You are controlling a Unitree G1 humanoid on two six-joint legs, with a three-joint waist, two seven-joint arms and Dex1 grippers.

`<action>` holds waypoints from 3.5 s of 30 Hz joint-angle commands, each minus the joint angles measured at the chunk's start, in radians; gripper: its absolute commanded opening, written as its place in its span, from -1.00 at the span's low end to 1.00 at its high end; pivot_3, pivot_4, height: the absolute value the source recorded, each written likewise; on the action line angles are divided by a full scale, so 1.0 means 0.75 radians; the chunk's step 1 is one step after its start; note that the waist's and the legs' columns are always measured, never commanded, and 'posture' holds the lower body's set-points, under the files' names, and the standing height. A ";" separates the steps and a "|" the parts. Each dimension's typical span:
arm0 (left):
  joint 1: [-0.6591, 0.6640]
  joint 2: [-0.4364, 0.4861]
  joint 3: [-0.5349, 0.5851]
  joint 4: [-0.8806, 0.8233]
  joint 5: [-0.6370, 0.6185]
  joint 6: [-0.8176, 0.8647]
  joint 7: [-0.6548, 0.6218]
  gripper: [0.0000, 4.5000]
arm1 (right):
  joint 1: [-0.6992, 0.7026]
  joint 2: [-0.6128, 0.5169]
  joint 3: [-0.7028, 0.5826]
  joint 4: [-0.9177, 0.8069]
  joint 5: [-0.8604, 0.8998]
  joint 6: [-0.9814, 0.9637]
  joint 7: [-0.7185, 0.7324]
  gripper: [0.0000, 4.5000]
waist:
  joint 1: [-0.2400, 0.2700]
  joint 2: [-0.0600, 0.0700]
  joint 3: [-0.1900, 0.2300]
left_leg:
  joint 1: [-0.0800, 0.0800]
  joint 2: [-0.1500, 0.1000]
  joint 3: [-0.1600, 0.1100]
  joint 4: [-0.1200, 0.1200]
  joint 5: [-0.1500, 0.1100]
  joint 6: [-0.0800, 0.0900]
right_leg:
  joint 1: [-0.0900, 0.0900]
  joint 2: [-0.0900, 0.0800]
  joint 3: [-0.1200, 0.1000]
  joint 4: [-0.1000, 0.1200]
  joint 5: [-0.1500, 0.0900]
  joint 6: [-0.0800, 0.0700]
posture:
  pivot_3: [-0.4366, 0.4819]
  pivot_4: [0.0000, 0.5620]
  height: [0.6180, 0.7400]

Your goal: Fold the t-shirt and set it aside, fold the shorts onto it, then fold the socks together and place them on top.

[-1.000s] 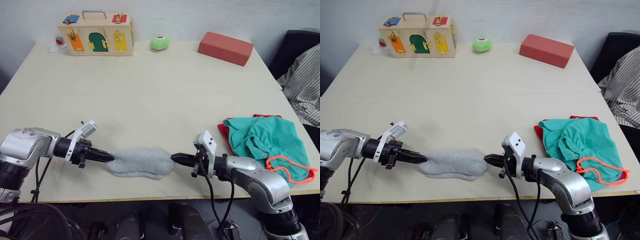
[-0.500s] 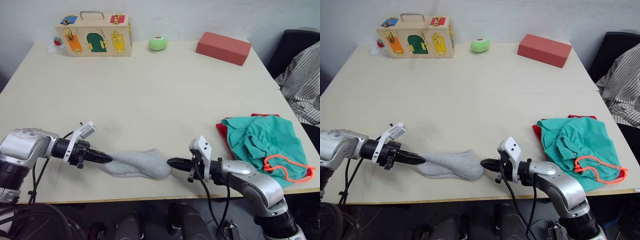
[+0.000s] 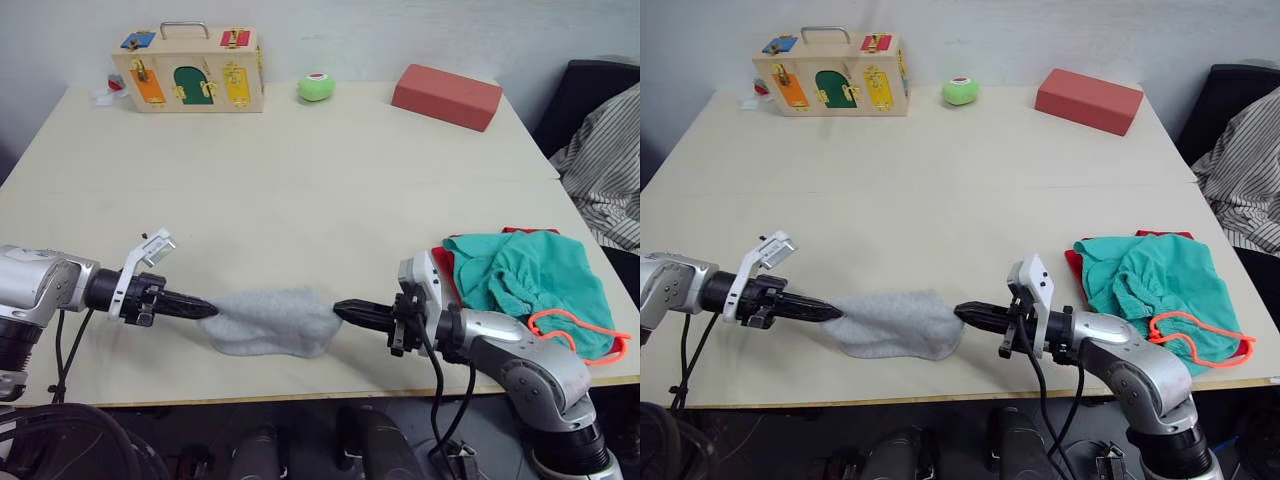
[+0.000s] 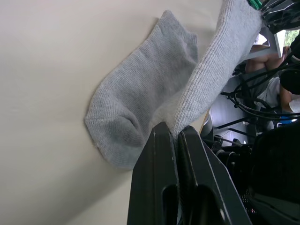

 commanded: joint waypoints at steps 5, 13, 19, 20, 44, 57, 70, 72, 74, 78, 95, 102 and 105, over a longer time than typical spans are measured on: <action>0.015 0.025 -0.067 -0.019 0.060 -0.060 -0.011 -0.99 | 0.039 0.015 0.040 0.030 -0.034 -0.001 -0.100 -1.00 | 0.000 0.000 0.000 | 0.000 0.000 0.000 0.001 0.000 0.000 | 0.000 0.000 0.001 0.001 0.000 0.000 | -0.05 -0.47 1.00; 0.012 -0.006 -0.075 0.011 0.106 -0.145 -0.015 -0.99 | 0.045 0.035 0.093 0.087 -0.099 -0.062 -0.103 -1.00 | -0.001 0.000 0.000 | 0.001 0.000 0.000 0.001 0.000 0.000 | 0.000 0.000 0.001 0.002 0.000 0.000 | -0.05 -0.47 1.00; 0.033 -0.014 -0.062 0.039 0.146 -0.257 -0.034 -0.99 | 0.052 0.037 0.153 0.128 -0.174 -0.143 -0.069 -1.00 | -0.001 0.000 0.000 | 0.001 0.000 0.001 0.001 0.000 0.000 | 0.000 0.000 0.001 0.003 0.000 0.000 | -0.05 -0.47 1.00; 0.038 -0.016 -0.061 0.041 0.150 -0.268 -0.034 -0.99 | 0.052 0.038 0.148 0.135 -0.171 -0.138 -0.072 -1.00 | -0.001 0.000 0.000 | 0.001 0.000 0.001 0.001 0.000 0.000 | 0.000 0.000 0.001 0.003 0.000 0.000 | -0.05 -0.47 1.00; 0.637 -0.288 0.555 -0.434 0.131 -1.067 0.138 -0.50 | -0.129 0.124 0.368 0.196 -0.381 -0.402 0.041 -0.71 | -0.005 -0.002 -0.001 | 0.004 0.002 0.002 0.001 0.000 -0.002 | 0.000 -0.001 0.002 0.007 -0.001 -0.002 | -0.05 -0.47 1.00; 0.687 -0.627 0.290 -0.298 0.428 -1.381 0.455 -0.99 | -0.230 0.249 0.552 0.477 -0.594 -0.456 0.041 -1.00 | -0.002 -0.004 -0.003 | 0.005 0.001 0.003 0.002 -0.001 0.000 | 0.001 -0.002 0.002 0.007 -0.001 -0.002 | -0.05 -0.47 1.00; 0.726 -0.652 0.365 -0.277 0.345 -1.417 0.505 -0.99 | -0.102 0.022 0.371 0.594 -0.694 -0.673 0.083 -1.00 | -0.001 -0.003 -0.006 | 0.010 0.001 0.002 0.001 -0.002 0.001 | 0.005 -0.003 0.002 0.007 -0.001 -0.002 | -0.05 -0.47 1.00; 0.711 -0.659 0.383 -0.302 0.297 -1.394 0.501 -0.99 | -0.109 0.025 0.344 0.611 -0.679 -0.707 0.091 -1.00 | 0.000 -0.004 -0.006 | 0.010 0.001 0.002 0.001 -0.002 0.002 | 0.005 -0.003 0.002 0.007 -0.001 -0.002 | -0.05 -0.47 1.00; 0.707 -0.645 0.404 -0.346 0.230 -1.351 0.477 -0.99 | -0.125 0.045 0.302 0.605 -0.638 -0.754 0.111 -1.00 | 0.001 -0.004 -0.006 | 0.010 0.001 0.001 0.001 -0.002 0.002 | 0.005 -0.003 0.001 0.007 0.000 -0.002 | -0.05 -0.47 1.00; 0.740 -0.578 0.569 -0.498 0.028 -1.219 0.458 -0.99 | -0.222 0.115 0.257 0.476 -0.474 -0.744 0.209 -1.00 | -0.006 -0.004 -0.004 | 0.007 0.002 0.001 0.001 -0.001 0.000 | 0.004 -0.002 0.001 0.007 0.000 -0.002 | -0.05 -0.47 1.00; 0.870 -0.319 0.872 -0.451 -0.342 -0.343 0.673 0.03 | -0.372 0.200 0.506 0.970 -0.807 -1.080 0.359 -1.00 | -0.008 -0.004 -0.004 | 0.008 0.003 -0.002 -0.002 0.000 -0.005 | 0.004 -0.002 -0.001 0.007 -0.002 -0.005 | -0.05 -0.47 1.00; 0.683 -0.260 0.841 -0.390 -0.482 0.145 0.843 0.99 | -0.381 0.221 0.501 0.999 -0.817 -1.095 0.371 -1.00 | -0.009 -0.004 -0.004 | 0.009 0.003 -0.003 -0.002 0.001 -0.007 | 0.004 -0.002 -0.001 0.008 -0.002 -0.005 | -0.05 -0.47 1.00; 0.620 -0.280 0.813 -0.355 -0.480 0.222 0.868 1.00 | -0.379 0.233 0.500 1.003 -0.813 -1.092 0.372 -1.00 | -0.012 -0.004 -0.004 | 0.009 0.003 -0.003 -0.002 0.001 -0.008 | 0.004 -0.002 -0.001 0.008 -0.002 -0.005 | -0.05 -0.47 1.00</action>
